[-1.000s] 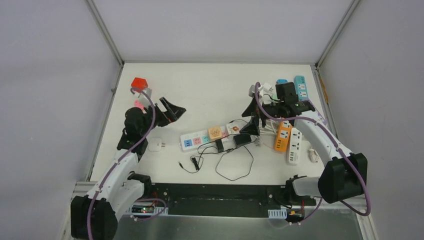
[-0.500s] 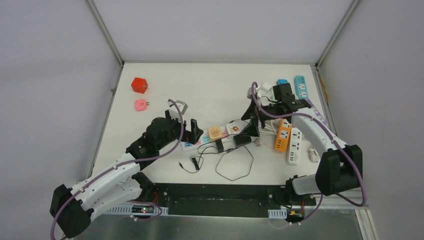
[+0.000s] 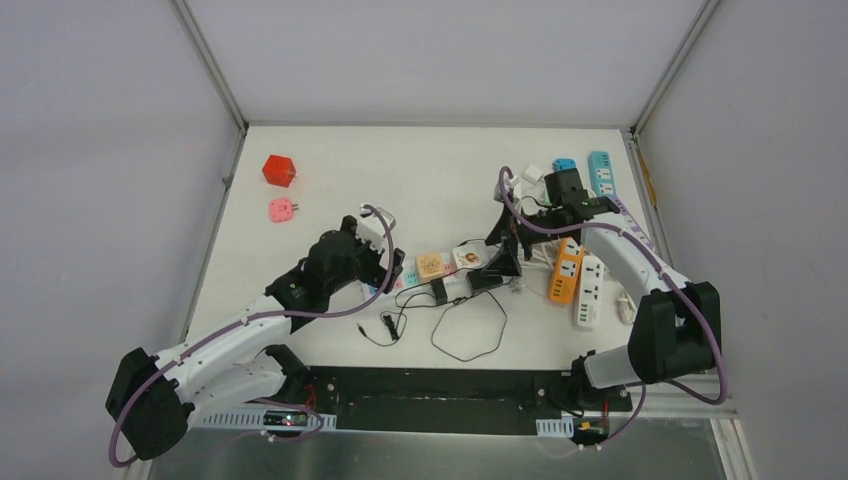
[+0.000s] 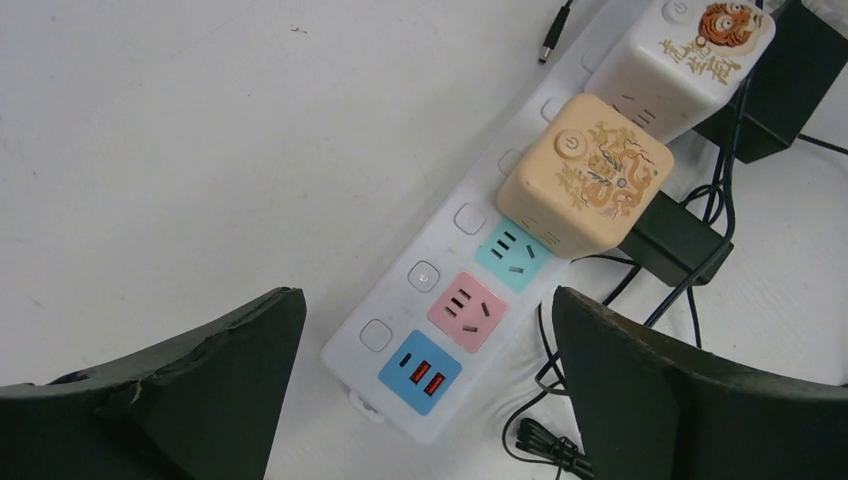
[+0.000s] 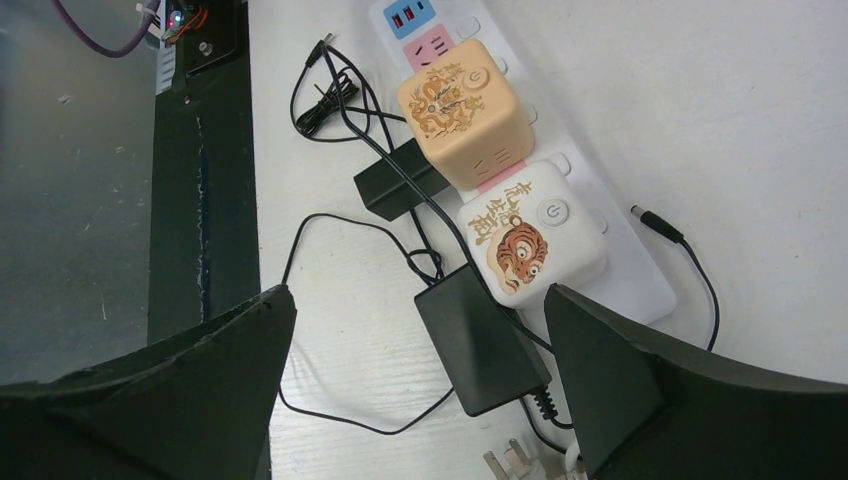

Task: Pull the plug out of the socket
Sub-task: Remove the plug from the socket.

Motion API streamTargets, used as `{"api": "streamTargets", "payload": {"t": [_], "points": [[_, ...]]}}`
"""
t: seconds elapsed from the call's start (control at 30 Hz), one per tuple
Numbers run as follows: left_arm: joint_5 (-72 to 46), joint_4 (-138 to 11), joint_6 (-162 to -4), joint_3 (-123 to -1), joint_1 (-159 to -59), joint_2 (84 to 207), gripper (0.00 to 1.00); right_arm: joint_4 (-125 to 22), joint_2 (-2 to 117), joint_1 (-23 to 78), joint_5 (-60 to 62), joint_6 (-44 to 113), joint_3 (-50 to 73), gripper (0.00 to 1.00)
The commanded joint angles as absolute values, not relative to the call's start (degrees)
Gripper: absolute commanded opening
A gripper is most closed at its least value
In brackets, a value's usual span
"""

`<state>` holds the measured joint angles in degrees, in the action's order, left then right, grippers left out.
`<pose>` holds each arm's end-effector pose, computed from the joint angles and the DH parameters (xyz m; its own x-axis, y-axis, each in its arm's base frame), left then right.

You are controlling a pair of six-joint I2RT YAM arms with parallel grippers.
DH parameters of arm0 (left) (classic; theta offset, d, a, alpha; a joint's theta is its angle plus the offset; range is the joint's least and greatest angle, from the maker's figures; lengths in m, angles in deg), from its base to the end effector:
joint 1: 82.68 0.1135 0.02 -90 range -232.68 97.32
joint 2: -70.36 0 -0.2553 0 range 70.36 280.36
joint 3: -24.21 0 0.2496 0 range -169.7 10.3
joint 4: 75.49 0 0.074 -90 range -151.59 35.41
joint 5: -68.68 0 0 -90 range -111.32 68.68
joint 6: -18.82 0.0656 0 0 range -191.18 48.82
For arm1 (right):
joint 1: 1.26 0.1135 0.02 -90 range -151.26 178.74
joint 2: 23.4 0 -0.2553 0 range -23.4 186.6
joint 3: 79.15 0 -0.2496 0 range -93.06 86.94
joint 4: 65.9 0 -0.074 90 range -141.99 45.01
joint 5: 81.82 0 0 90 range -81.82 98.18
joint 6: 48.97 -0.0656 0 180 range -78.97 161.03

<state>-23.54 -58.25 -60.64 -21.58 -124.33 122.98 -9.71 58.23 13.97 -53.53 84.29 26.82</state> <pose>0.1812 -0.1578 0.2298 -0.1830 0.4074 -0.8948 0.6826 0.7076 0.1825 0.2518 0.1284 0.2388 -0.2879 -0.4150 -0.8631 -0.9572 0.0971 0.2727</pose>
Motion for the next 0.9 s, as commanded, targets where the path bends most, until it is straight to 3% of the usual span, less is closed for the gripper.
{"api": "streamTargets", "payload": {"t": [0.0,0.3,0.87], "points": [[-18.3,-58.4,-52.7,-21.6,-124.5,123.0,0.99,-8.2,58.5,13.6,-54.5,87.5,24.6,1.00],[-11.9,-56.5,-42.1,-24.6,-124.5,131.7,0.97,-7.3,58.6,13.5,-55.1,88.1,24.4,1.00],[-3.5,-70.7,-33.9,-21.6,-124.4,137.4,0.93,-1.2,59.4,13.6,-56.3,93.1,22.3,1.00]]}}
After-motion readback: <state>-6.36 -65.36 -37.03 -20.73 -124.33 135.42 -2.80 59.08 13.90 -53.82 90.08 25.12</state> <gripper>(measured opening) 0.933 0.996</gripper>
